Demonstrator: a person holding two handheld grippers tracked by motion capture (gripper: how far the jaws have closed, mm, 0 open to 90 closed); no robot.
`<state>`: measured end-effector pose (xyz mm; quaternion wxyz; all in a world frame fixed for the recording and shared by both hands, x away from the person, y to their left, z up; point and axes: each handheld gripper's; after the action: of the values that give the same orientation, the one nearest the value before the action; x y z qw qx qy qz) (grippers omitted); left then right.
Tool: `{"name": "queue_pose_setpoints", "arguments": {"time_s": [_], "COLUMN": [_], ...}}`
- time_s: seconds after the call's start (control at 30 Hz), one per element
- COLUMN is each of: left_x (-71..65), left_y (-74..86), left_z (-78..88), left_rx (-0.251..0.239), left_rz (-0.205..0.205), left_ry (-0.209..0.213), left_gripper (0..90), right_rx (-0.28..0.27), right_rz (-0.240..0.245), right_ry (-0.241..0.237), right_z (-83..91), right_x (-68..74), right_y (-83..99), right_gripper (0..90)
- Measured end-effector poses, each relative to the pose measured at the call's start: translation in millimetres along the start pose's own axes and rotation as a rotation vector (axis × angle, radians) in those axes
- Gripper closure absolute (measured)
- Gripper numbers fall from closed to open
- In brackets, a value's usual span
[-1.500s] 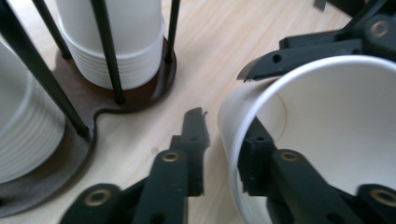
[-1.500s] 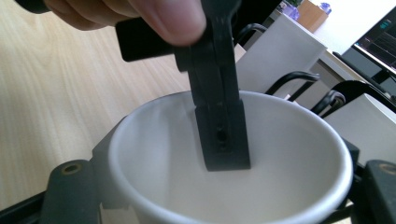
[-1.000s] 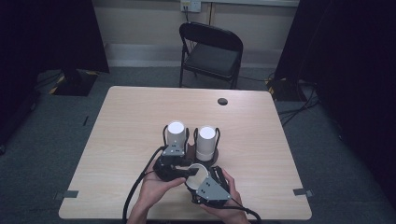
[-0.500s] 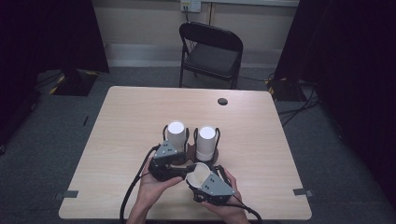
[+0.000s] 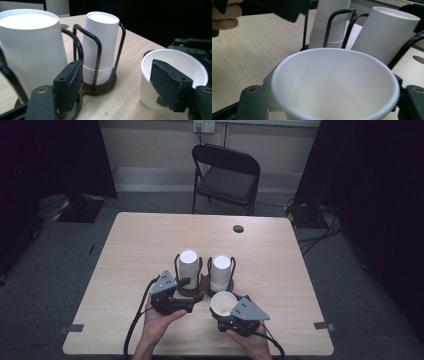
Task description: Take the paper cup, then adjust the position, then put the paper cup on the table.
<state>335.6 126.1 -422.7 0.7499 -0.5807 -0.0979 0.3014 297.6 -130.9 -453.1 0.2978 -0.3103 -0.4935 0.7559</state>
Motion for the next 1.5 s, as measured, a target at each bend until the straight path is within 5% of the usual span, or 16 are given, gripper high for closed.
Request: {"name": "queue_pose_setpoints", "arguments": {"time_s": [0.17,0.27,0.4,0.7,0.9,1.5], "left_x": [2.7,2.9,6.6,12.8,14.8,26.0], "left_y": [9.9,15.7,23.8,43.5,57.3,77.3], "left_z": [4.2,6.8,10.0,18.0,24.2,24.6], "left_rx": [-0.023,-0.006,-0.022,-0.047,-0.079,-0.100], "left_rz": [0.004,-0.033,-0.018,-0.021,-0.011,0.027], "left_ry": [0.001,-0.043,-0.053,-0.208,-0.275,-0.373], "left_gripper": [20.2,19.7,18.8,16.1,16.1,15.7], "right_rx": [-0.009,-0.022,-0.029,-0.043,-0.050,-0.055], "right_rz": [-0.034,-0.071,-0.092,-0.135,-0.163,-0.219], "right_ry": [0.019,0.021,0.048,0.115,0.145,0.218], "right_z": [3.6,6.6,10.0,11.5,10.6,0.8], "right_x": [-11.2,-19.6,-30.3,-54.8,-69.1,-111.3], "right_y": [1.4,2.4,3.2,2.8,2.3,-5.1], "right_gripper": [26.3,26.4,26.6,26.9,27.2,27.5]}}
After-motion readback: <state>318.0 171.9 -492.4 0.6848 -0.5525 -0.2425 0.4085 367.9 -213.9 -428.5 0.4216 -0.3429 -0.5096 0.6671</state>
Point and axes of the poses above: each handheld gripper's, and its own axes: z roughly backward along the jaws, y roughly out of its underside, x roughly to its left, and after that the axes turned 5 degrees about y, right-handed
